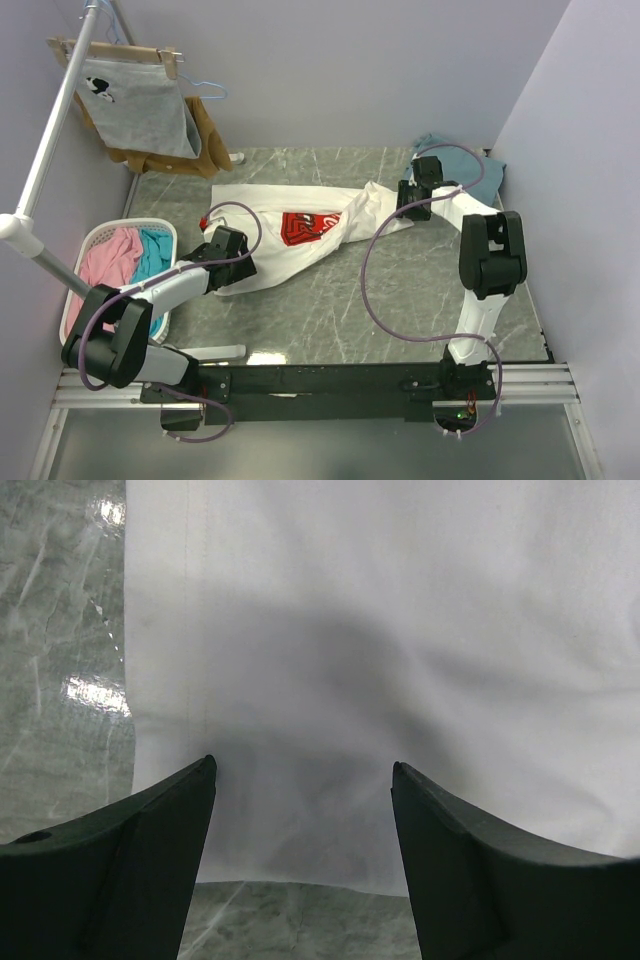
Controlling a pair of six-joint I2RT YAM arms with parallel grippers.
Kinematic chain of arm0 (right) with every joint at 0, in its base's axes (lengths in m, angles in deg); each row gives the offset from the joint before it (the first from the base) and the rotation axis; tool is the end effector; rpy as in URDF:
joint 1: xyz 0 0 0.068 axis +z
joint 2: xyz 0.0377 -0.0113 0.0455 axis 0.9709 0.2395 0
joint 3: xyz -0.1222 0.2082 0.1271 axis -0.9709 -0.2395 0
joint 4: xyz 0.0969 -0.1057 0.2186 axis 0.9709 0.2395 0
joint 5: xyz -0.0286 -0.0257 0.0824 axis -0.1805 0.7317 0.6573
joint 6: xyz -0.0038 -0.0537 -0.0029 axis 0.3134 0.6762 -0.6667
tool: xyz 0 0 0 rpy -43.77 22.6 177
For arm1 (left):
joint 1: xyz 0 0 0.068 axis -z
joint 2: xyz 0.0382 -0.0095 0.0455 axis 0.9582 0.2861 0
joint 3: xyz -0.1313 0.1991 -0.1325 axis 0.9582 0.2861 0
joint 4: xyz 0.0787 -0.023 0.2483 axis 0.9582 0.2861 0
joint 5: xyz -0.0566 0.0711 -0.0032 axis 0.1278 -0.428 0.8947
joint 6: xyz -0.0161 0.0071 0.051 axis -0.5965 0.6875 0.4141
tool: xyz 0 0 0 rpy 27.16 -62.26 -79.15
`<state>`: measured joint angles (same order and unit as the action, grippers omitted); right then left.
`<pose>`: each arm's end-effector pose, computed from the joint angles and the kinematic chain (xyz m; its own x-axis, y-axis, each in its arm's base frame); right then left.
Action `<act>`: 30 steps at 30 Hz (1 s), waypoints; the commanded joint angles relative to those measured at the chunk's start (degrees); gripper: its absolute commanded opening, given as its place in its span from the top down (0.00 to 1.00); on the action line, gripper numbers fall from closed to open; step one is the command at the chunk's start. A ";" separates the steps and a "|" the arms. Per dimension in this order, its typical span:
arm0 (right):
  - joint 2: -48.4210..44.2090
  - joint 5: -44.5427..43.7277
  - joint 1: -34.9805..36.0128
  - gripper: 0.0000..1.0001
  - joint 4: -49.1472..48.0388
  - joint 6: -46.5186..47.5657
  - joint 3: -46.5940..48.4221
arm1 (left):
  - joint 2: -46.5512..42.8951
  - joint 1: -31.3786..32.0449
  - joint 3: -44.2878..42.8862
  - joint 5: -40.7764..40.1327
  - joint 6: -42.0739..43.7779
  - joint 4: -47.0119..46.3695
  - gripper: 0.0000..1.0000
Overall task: Fold and stack the t-shirts
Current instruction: Fold the flattened tshirt in 1/3 of the way
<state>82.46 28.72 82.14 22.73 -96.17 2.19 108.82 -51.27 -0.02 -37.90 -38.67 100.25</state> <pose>0.4143 0.0441 0.1838 -0.8134 0.0733 -0.5771 0.0146 0.9943 0.1057 0.2354 -0.0852 0.1609 -0.7169 -0.3976 -0.5727 -0.3435 0.9162 -0.2062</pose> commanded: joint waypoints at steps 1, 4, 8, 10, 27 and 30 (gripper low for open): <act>1.87 1.79 -0.72 0.46 -0.19 0.03 2.79 | 0.67 0.22 0.02 0.85 0.08 -1.24 0.24; 3.45 1.71 -0.90 0.45 0.95 0.03 4.28 | 0.84 0.22 0.02 0.85 0.16 -1.15 0.24; 4.33 1.97 -1.16 0.44 1.30 0.20 4.90 | 0.84 0.22 0.02 0.85 0.08 -1.24 0.24; 4.42 2.76 -1.34 0.53 1.22 0.20 4.99 | 1.11 0.22 -0.07 0.85 0.08 -1.24 0.24; -26.50 14.02 -1.25 1.00 1.21 -10.08 -13.10 | -4.16 0.22 -5.78 -0.91 2.89 8.68 0.24; -30.11 16.81 -1.17 1.00 5.25 -10.26 -15.22 | -6.44 0.22 -7.27 -0.47 2.89 10.79 0.23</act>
<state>57.85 41.29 80.88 24.66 -104.28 -10.86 106.43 -51.27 -3.61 -38.05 -36.92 107.24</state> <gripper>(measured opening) 0.010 0.762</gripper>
